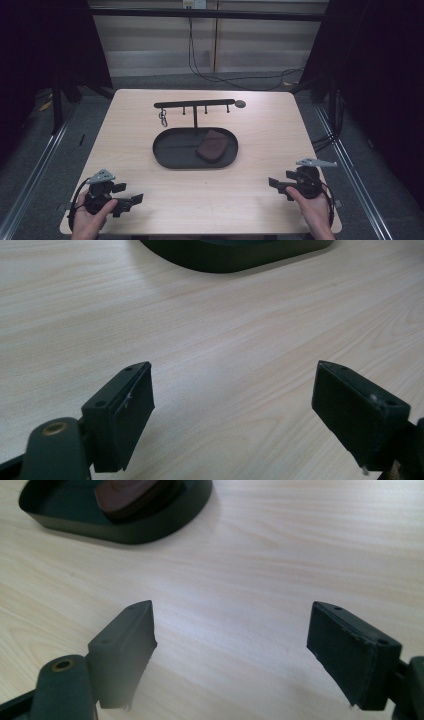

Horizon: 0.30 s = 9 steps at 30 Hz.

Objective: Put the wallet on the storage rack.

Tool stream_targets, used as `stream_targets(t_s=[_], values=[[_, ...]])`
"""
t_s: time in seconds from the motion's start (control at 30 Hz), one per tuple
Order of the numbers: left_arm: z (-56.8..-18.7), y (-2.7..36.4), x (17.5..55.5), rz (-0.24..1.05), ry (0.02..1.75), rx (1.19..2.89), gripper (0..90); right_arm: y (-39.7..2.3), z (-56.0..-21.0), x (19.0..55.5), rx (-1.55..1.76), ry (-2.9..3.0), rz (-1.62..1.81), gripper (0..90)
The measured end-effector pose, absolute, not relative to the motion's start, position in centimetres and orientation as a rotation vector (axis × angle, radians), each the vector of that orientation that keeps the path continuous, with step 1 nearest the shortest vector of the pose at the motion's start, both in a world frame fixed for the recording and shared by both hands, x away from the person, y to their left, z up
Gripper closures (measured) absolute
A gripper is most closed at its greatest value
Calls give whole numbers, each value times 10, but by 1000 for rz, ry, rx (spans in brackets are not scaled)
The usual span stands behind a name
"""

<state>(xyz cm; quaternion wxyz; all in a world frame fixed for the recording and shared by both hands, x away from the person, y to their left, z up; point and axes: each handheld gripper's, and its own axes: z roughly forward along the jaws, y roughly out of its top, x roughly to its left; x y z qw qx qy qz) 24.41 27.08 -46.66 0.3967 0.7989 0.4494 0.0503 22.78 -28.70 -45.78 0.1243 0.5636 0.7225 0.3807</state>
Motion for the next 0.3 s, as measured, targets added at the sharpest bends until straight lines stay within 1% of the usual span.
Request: stream_targets(t_s=[0.17,0.3], values=[[-466,271,244,129,1138,2025,171,-291,-467,215,1655,2106,1081,179],[-466,271,244,127,1136,2021,170,-294,-475,214,1670,2109,1065,173]])
